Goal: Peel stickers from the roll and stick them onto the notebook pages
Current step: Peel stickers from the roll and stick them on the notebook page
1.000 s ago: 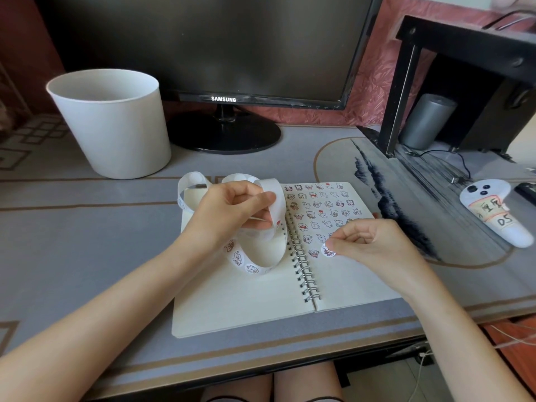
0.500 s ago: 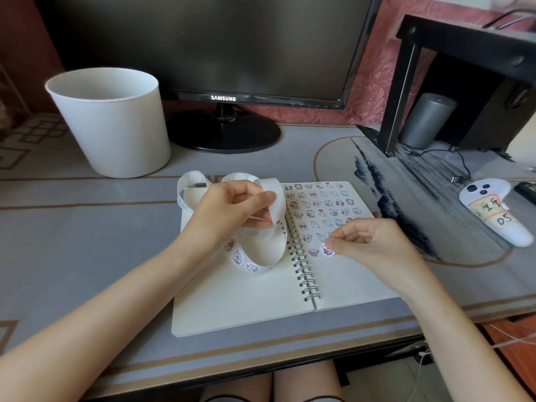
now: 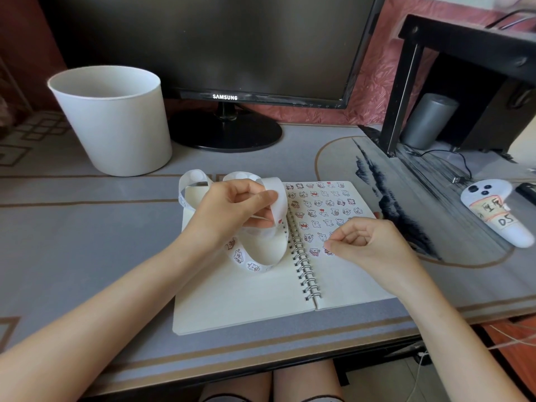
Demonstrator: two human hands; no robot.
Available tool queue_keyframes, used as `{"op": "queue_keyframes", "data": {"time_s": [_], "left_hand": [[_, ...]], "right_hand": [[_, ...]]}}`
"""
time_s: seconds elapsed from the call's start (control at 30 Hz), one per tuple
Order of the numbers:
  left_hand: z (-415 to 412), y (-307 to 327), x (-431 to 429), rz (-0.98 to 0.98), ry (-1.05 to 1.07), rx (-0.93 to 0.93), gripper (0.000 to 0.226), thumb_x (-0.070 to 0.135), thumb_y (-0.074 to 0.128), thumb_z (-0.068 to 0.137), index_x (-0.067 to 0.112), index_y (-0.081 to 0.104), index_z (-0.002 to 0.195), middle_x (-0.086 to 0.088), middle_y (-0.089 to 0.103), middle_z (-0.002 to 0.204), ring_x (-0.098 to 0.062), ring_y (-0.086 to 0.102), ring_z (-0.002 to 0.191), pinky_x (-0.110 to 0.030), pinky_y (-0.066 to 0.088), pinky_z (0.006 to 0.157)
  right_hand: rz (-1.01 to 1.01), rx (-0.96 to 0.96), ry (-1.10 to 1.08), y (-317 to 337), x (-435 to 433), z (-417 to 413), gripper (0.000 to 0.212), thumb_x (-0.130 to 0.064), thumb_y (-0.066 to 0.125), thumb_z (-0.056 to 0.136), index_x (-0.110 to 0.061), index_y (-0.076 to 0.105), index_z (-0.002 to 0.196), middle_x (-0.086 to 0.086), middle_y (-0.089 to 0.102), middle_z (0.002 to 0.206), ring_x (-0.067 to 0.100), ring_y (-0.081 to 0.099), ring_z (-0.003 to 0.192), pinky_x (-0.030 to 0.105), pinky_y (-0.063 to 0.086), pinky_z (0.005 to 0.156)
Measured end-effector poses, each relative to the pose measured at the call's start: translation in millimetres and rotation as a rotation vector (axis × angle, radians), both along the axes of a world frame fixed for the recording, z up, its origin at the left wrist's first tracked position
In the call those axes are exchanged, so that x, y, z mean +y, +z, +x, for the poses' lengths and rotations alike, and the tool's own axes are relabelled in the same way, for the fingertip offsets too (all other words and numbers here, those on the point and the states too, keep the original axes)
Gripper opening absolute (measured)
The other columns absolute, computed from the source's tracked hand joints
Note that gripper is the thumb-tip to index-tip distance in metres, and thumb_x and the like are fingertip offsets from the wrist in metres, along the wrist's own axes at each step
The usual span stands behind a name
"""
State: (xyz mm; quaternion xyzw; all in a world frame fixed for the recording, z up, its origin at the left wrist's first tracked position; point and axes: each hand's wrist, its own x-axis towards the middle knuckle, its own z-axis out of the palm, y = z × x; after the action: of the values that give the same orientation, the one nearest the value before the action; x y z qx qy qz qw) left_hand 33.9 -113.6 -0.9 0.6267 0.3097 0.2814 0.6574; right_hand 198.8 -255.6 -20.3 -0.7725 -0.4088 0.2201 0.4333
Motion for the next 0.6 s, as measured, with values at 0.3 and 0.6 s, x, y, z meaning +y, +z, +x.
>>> {"op": "queue_keyframes", "data": {"time_s": [0.3,0.6], "left_hand": [[0.6,0.8,-1.0,-0.017,0.004,-0.004,0.015,0.01,0.065,0.087,0.004,0.063,0.073,-0.006,0.066,0.061,-0.011,0.065,0.056,-0.017,0.054,0.056],[1.1,0.8,-0.5,-0.011,0.007,0.0,0.015,0.01,0.064,0.087,0.002,0.063,0.074,-0.011,0.066,0.068,-0.012,0.065,0.058,-0.016,0.054,0.057]], "right_hand": [[0.009,-0.027,-0.026,-2.7,-1.9,2.6,0.022,-0.01,0.08,0.072,-0.019,0.062,0.081,-0.008,0.056,0.058,-0.002,0.043,0.045,0.01,0.036,0.052],[0.015,-0.049,-0.037,-7.5,-2.6,11.1,0.017,-0.01,0.073,0.08,-0.022,0.061,0.079,-0.003,0.055,0.068,0.004,0.042,0.052,0.023,0.037,0.061]]}}
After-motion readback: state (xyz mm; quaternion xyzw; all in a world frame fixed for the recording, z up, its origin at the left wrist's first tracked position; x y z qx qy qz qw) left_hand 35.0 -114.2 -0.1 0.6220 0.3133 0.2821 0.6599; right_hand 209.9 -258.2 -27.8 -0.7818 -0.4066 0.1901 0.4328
